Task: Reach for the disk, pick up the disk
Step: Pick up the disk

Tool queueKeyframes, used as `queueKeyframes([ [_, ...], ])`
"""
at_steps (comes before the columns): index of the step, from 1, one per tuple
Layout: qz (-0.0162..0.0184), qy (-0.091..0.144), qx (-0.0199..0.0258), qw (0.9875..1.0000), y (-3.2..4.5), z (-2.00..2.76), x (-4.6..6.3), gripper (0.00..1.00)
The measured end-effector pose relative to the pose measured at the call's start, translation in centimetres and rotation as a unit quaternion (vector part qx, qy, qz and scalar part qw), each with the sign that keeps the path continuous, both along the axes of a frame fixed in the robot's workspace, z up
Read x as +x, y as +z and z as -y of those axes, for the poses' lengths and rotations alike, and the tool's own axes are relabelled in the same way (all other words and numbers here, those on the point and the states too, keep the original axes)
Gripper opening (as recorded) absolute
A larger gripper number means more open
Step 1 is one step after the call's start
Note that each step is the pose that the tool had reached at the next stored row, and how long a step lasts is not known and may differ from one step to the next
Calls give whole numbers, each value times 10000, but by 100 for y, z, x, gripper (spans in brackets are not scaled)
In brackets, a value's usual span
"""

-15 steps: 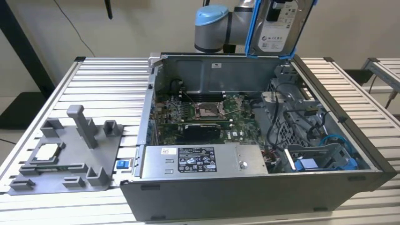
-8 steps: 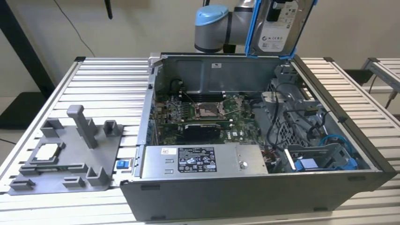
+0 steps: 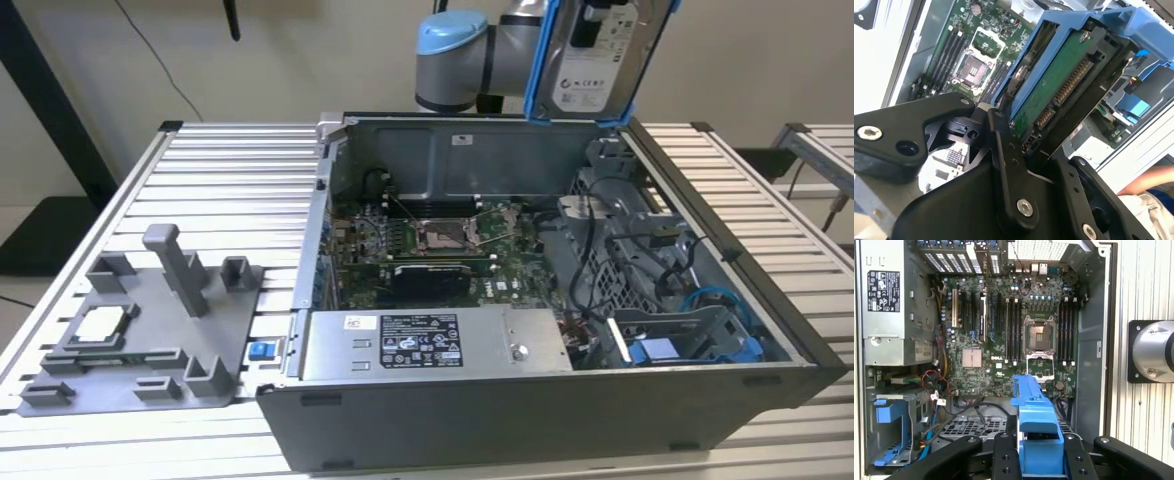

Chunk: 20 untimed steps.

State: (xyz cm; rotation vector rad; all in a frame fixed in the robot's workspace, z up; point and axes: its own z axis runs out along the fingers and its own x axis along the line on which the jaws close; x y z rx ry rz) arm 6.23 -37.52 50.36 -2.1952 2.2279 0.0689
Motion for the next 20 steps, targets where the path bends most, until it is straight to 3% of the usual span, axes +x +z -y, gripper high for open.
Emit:
queueKeyframes([
  [6,-12,0,1,10000,-4,88,82,0],
  [20,-30,0,46,10000,-16,427,232,0],
])
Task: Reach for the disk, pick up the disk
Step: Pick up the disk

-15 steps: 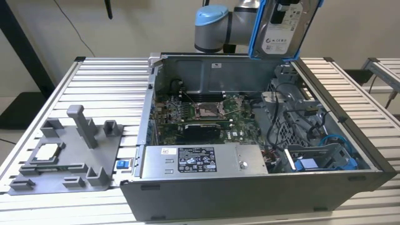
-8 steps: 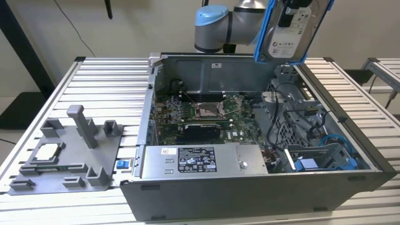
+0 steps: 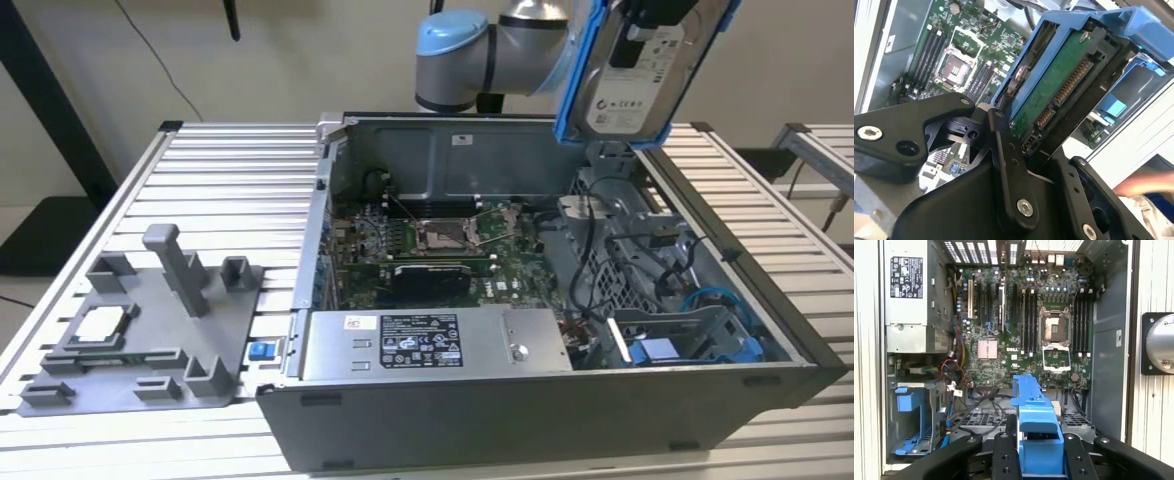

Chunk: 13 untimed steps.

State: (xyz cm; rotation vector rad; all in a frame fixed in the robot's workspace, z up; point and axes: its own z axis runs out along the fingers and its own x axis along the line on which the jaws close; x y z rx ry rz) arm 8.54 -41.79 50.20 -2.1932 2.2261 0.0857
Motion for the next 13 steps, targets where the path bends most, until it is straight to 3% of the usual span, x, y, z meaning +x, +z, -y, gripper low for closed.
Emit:
queueKeyframes([
  [13,-2,0,17,10000,-9,217,71,0],
])
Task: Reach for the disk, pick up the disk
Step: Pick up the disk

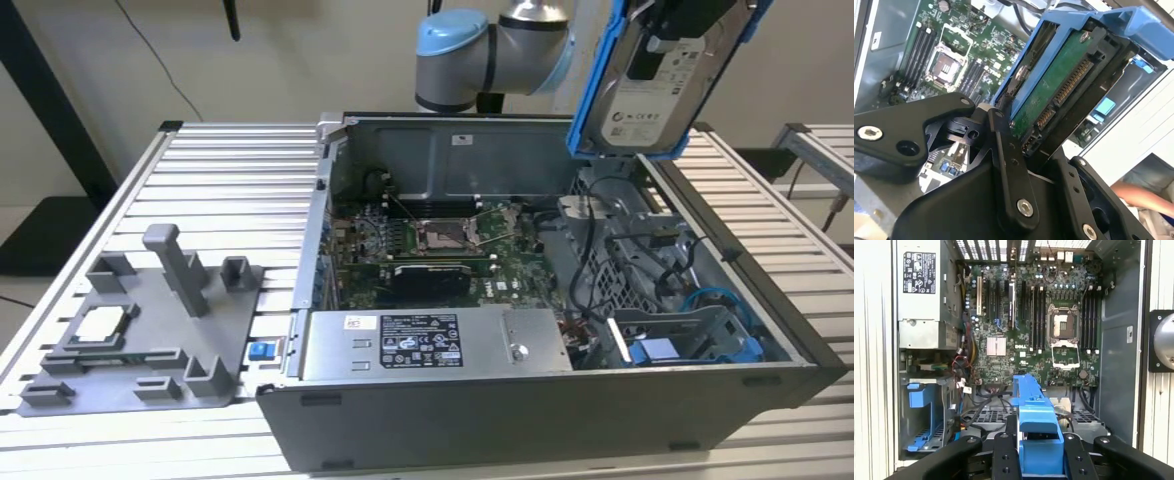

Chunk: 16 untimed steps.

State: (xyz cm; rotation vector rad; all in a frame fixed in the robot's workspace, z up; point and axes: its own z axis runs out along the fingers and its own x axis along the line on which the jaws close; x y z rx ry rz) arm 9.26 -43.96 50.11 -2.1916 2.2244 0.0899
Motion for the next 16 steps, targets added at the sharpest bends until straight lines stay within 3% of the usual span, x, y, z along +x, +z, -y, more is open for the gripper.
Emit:
queueKeyframes([
  [16,-4,0,29,10000,-11,286,113,0],
])
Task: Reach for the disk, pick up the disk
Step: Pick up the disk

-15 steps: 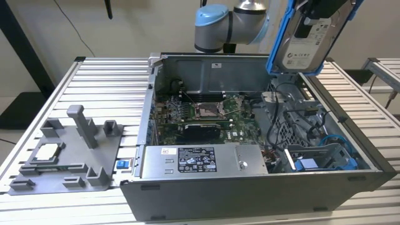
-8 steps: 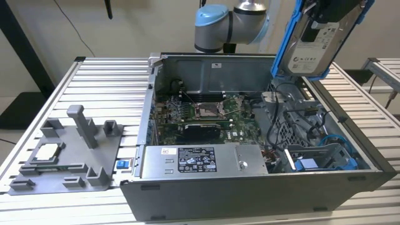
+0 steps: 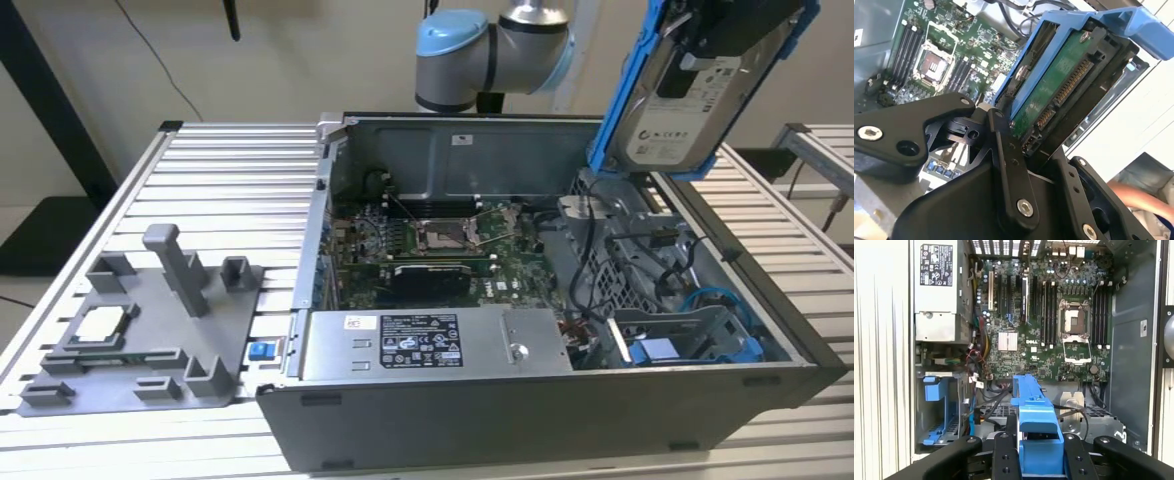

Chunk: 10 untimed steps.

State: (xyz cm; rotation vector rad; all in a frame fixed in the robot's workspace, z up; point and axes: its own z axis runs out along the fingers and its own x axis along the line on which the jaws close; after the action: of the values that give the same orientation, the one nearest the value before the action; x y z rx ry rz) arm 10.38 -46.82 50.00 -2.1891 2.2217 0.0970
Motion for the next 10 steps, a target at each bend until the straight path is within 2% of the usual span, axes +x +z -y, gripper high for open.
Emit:
queueKeyframes([
  [10,-1,0,18,10000,-7,177,61,0],
])
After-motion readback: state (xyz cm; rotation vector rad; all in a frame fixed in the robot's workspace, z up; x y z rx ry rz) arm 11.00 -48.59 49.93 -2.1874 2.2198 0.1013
